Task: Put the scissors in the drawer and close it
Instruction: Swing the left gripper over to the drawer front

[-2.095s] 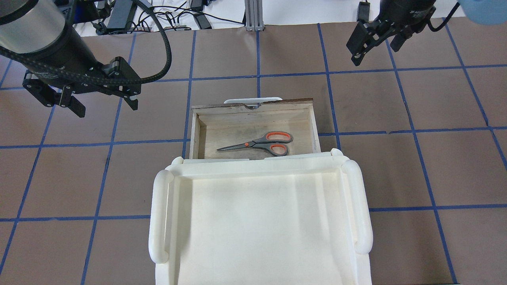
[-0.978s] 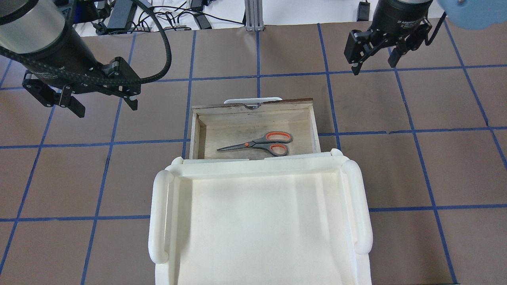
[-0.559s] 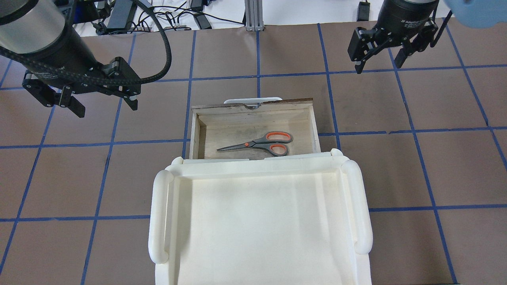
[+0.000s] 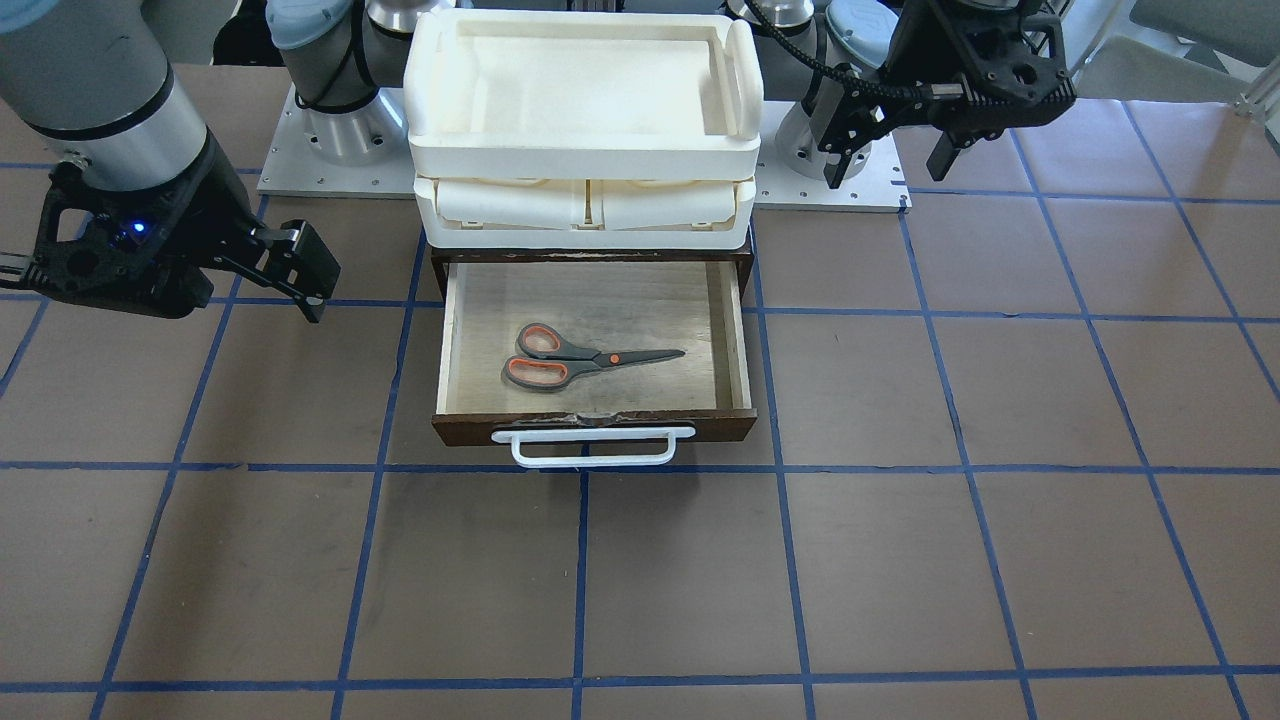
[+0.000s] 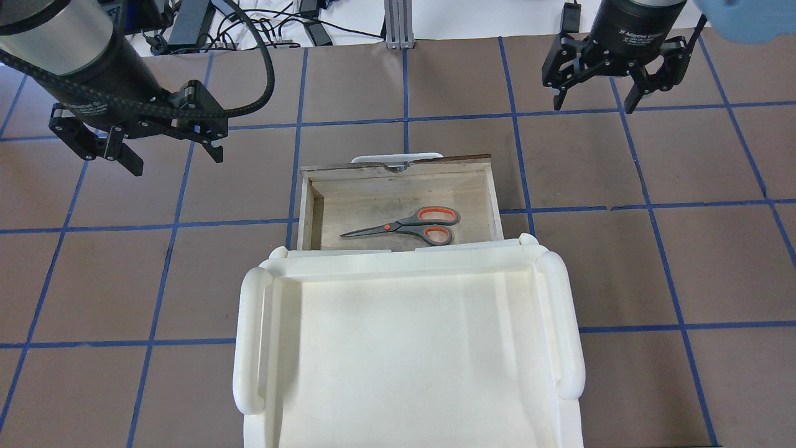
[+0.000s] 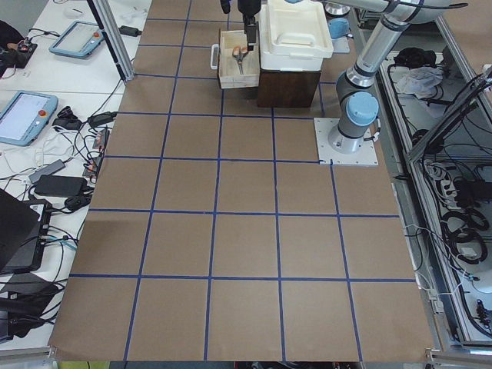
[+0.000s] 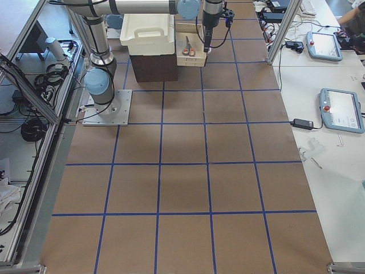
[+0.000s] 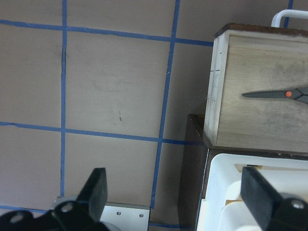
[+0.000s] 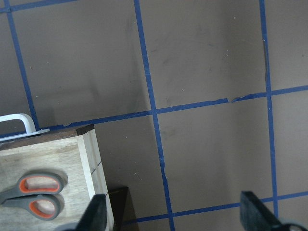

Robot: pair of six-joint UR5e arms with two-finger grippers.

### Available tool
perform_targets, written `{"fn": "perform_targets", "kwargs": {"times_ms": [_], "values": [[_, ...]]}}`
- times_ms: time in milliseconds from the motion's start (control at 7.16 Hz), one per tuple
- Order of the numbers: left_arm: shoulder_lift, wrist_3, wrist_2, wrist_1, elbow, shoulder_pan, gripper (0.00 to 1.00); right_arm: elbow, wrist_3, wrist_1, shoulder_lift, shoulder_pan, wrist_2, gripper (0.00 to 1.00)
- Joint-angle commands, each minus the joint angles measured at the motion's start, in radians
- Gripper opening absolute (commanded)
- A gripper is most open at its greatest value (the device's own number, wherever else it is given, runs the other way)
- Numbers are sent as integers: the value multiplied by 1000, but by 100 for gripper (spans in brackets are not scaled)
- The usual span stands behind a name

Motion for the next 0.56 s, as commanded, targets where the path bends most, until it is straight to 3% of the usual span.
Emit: {"fn": "perform_targets", "kwargs": {"times_ms": [0, 419], "values": [[-115, -173, -3, 232, -3, -64, 100, 3, 15, -12, -3, 0, 27, 98], [-360, -421, 2, 551, 2, -219, 100, 5, 5, -10, 3, -1, 29, 100]]}}
